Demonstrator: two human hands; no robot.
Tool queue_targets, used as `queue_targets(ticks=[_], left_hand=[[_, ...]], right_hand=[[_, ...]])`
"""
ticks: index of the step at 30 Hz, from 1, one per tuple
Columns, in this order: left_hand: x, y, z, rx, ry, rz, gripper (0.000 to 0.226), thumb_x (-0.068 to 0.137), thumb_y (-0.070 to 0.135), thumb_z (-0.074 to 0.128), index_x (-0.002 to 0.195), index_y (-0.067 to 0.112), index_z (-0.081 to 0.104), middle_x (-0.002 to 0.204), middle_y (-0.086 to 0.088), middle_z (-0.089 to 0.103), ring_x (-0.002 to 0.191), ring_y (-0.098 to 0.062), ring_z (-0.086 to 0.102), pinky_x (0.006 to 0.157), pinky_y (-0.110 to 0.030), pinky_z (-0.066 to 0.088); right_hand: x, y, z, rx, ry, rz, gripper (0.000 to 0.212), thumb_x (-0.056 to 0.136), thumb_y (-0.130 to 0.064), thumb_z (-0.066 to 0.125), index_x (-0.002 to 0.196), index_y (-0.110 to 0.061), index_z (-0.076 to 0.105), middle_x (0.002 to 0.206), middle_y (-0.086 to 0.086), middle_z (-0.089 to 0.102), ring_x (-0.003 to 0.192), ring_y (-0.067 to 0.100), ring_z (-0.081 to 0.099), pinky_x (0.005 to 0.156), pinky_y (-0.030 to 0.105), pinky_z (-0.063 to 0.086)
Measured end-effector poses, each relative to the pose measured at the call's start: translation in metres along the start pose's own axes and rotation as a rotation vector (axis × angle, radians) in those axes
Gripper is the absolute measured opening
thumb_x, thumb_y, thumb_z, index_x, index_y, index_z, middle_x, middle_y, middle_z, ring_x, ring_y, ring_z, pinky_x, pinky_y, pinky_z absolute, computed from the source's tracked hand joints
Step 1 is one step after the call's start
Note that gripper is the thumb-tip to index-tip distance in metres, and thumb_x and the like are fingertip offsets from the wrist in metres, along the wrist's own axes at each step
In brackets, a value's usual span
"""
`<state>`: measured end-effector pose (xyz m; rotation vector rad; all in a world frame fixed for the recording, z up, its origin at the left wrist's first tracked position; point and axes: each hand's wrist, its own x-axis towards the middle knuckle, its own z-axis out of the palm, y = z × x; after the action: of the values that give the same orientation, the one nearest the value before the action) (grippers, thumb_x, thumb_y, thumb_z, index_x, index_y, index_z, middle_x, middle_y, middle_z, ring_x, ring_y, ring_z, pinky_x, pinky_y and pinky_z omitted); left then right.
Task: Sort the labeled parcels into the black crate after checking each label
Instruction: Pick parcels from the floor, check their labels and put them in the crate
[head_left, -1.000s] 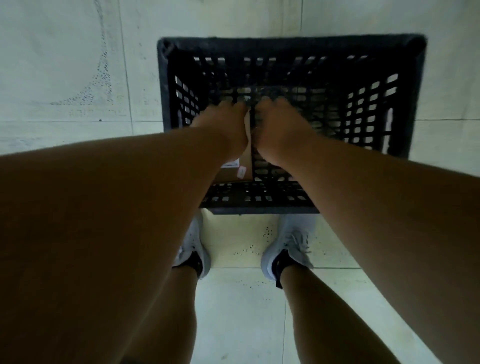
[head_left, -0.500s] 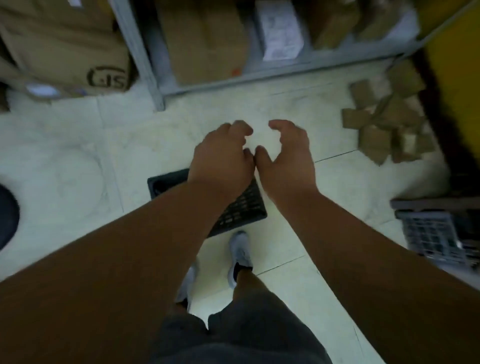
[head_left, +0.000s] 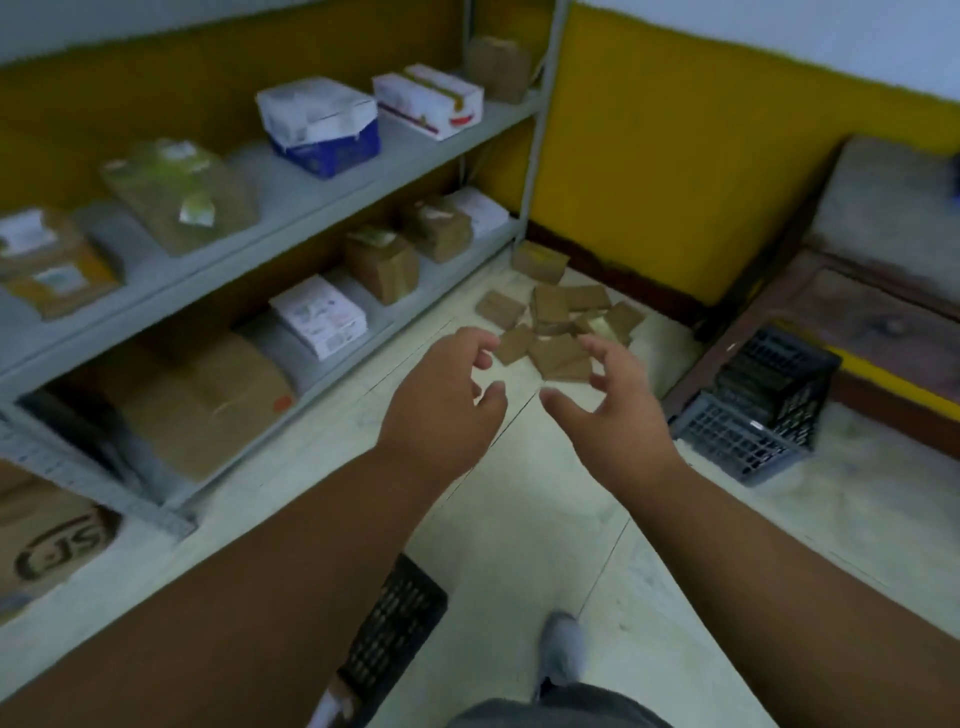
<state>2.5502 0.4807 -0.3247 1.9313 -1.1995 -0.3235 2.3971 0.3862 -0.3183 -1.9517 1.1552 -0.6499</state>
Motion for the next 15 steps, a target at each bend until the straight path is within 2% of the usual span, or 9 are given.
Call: queue_targets(ticks=[4, 6, 8, 9, 11, 14, 15], left_hand=[[0.07, 0.044, 0.062, -0.009, -0.052, 0.013, 0.04, 0.091, 0.029, 0.064, 0.129, 0.033, 0.05, 0.108, 0.015, 0.054, 0.089, -0.003, 0.059, 0.077, -0.033, 0.058], [0.101, 0.067, 0.095, -0.021, -0.064, 0.028, 0.041, 0.091, 0.028, 0.064, 0.129, 0.031, 0.051, 0.108, 0.014, 0.054, 0.089, -0.004, 0.059, 0.077, -0.033, 0.058], [0.131, 0.087, 0.124, -0.05, -0.062, 0.038, 0.04, 0.091, 0.028, 0.064, 0.129, 0.032, 0.051, 0.108, 0.015, 0.054, 0.088, -0.004, 0.059, 0.074, -0.031, 0.056], [0.144, 0.093, 0.136, -0.062, -0.065, 0.038, 0.04, 0.09, 0.028, 0.064, 0.128, 0.032, 0.051, 0.108, 0.015, 0.054, 0.088, -0.004, 0.059, 0.073, -0.03, 0.056], [0.165, 0.096, 0.156, -0.06, -0.081, 0.041, 0.041, 0.089, 0.029, 0.064, 0.128, 0.031, 0.05, 0.109, 0.013, 0.055, 0.088, -0.004, 0.059, 0.072, -0.027, 0.055], [0.183, 0.08, 0.176, -0.022, -0.124, 0.002, 0.043, 0.089, 0.031, 0.065, 0.128, 0.032, 0.049, 0.11, 0.013, 0.055, 0.088, -0.004, 0.059, 0.072, -0.025, 0.054], [0.193, 0.072, 0.18, -0.01, -0.136, -0.012, 0.043, 0.088, 0.031, 0.065, 0.128, 0.032, 0.049, 0.11, 0.014, 0.054, 0.087, -0.003, 0.059, 0.071, -0.024, 0.053]], right_hand=[[0.057, 0.039, -0.073, -0.014, 0.042, 0.062, 0.071, 0.08, -0.048, 0.076, 0.14, -0.043, 0.039, 0.141, -0.015, 0.04, 0.125, 0.007, 0.047, 0.1, 0.045, 0.051], [0.084, 0.056, -0.104, -0.01, 0.039, 0.058, 0.069, 0.079, -0.047, 0.078, 0.136, -0.047, 0.039, 0.129, -0.024, 0.039, 0.118, 0.0, 0.048, 0.101, 0.042, 0.051], [0.116, 0.071, -0.131, -0.009, 0.062, 0.04, 0.062, 0.078, -0.045, 0.079, 0.124, -0.054, 0.039, 0.114, -0.032, 0.038, 0.104, -0.011, 0.048, 0.099, 0.038, 0.052], [0.133, 0.079, -0.14, -0.001, 0.075, 0.046, 0.061, 0.078, -0.044, 0.08, 0.121, -0.054, 0.038, 0.112, -0.031, 0.039, 0.101, -0.013, 0.047, 0.097, 0.038, 0.053], [0.165, 0.091, -0.148, 0.046, 0.073, 0.079, 0.06, 0.078, -0.042, 0.08, 0.123, -0.051, 0.042, 0.121, -0.022, 0.044, 0.103, -0.006, 0.05, 0.095, 0.039, 0.053], [0.2, 0.109, -0.134, 0.15, 0.033, 0.133, 0.051, 0.077, -0.038, 0.081, 0.104, -0.061, 0.044, 0.129, -0.012, 0.053, 0.105, 0.001, 0.055, 0.089, 0.035, 0.055], [0.211, 0.114, -0.126, 0.19, 0.02, 0.16, 0.051, 0.077, -0.038, 0.082, 0.102, -0.061, 0.044, 0.13, -0.01, 0.053, 0.104, 0.002, 0.056, 0.087, 0.034, 0.055]])
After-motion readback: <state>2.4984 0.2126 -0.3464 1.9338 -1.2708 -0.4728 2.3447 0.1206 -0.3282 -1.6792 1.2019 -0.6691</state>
